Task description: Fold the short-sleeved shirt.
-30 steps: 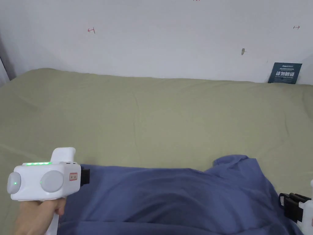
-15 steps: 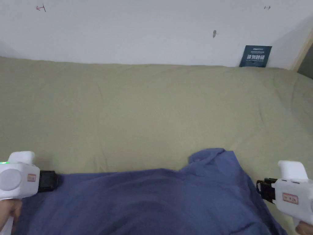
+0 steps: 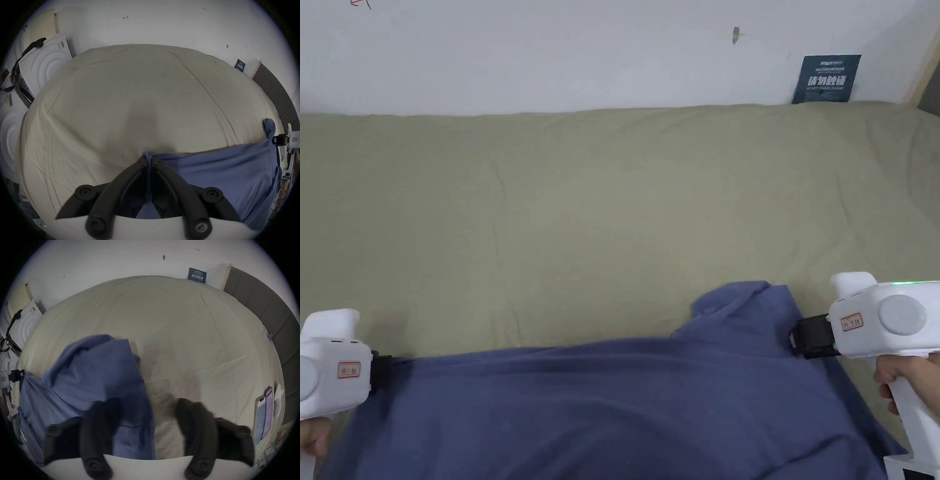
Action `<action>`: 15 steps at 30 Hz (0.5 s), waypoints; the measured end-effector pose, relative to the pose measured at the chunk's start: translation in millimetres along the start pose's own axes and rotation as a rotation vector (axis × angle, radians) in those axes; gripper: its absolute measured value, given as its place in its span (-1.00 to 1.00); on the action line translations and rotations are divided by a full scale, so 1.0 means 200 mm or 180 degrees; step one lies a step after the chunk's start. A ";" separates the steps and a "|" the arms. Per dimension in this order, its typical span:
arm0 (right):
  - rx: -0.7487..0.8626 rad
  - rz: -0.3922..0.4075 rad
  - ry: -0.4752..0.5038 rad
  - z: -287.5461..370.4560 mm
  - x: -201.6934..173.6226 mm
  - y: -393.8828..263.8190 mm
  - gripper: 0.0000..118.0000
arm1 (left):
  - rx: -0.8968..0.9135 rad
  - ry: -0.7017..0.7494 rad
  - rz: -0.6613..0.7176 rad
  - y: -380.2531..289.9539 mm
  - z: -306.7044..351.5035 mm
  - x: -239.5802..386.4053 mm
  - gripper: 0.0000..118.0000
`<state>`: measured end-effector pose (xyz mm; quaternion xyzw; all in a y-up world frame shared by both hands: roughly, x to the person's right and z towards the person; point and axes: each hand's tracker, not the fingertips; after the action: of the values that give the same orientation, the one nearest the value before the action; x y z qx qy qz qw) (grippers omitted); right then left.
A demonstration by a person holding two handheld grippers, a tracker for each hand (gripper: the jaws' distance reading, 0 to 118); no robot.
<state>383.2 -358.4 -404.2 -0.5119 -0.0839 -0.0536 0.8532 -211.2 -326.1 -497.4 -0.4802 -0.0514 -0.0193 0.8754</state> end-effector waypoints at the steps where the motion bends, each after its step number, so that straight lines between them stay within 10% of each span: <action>1: 0.0043 0.0061 -0.0142 0.00 0.00 -0.03 0.08 | 0.0002 0.0000 -0.0006 0.01 -0.02 -0.01 -0.94; 3: 0.0138 0.0014 -0.0033 0.07 -0.01 -0.02 -0.95 | 0.0003 -0.0004 -0.0007 0.01 0.00 -0.01 -0.94; 15: 0.0739 0.0019 0.0265 0.77 0.02 -0.18 -0.96 | 0.0331 -0.0190 0.0054 -0.05 0.48 -0.13 -0.94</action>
<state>366.5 -239.9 -301.5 -0.4073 -0.0525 -0.0622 0.9097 -244.6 -251.0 -440.1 -0.4349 -0.0743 0.0051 0.8974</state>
